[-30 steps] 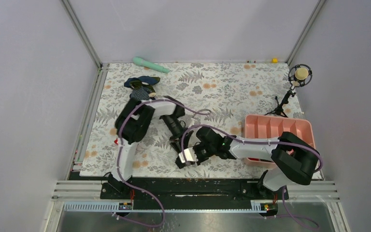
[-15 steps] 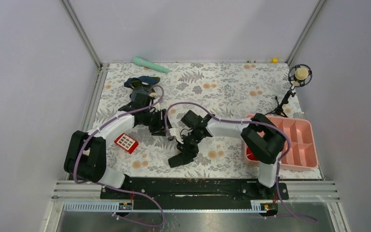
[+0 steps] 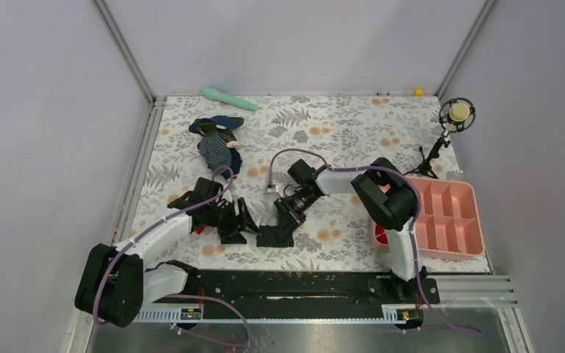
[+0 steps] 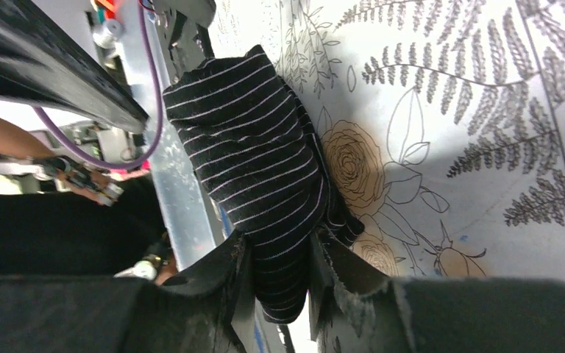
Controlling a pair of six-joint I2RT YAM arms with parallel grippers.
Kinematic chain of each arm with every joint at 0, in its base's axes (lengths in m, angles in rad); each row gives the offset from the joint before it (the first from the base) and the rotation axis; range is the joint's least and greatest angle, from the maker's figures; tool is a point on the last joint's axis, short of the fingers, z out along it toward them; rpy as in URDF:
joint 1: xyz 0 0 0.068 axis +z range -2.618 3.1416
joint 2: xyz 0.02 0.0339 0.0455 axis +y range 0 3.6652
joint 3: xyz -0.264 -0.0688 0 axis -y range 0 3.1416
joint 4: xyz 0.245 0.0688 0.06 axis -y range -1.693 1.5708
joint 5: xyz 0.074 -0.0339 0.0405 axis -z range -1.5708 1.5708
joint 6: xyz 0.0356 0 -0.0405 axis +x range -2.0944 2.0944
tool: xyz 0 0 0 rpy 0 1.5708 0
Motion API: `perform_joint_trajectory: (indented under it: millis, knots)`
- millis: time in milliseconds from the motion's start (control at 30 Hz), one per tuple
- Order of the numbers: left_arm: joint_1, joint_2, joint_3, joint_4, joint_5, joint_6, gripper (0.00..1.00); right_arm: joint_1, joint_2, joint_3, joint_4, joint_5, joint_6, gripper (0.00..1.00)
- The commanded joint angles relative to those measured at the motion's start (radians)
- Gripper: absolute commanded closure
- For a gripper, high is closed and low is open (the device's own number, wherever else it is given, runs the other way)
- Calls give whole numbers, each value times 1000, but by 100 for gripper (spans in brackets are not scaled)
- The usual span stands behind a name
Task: Roll the underwear
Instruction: Roll the underwear to the center of the board.
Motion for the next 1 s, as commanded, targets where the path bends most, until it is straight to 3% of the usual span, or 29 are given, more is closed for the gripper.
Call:
perform_joint_trajectory:
  millis: [0, 167, 467, 633, 700, 733, 833, 967]
  knots:
    - [-18, -25, -68, 238, 17, -39, 33, -11, 113, -49, 14, 224, 71, 100]
    - [-45, 25, -128, 487, -3, -19, 29, -16, 145, -47, 6, 200, 71, 100]
    - [-102, 96, -157, 623, 14, 24, 34, -24, 176, -34, -15, 166, 61, 100]
    - [-107, 123, -162, 661, 28, 37, 64, -25, 195, -1, -30, 164, 60, 100]
    - [-114, 146, -166, 682, 33, 55, 82, -25, 201, 13, -39, 168, 59, 100]
    - [-115, 156, -166, 673, 19, 63, 99, -25, 200, 19, -42, 173, 59, 96]
    - [-116, 166, -172, 650, -4, 70, 100, -28, 174, 46, -64, 210, 40, 77]
    - [-115, 149, -201, 621, -19, 67, 100, -34, 52, 59, -60, 344, -39, 37]
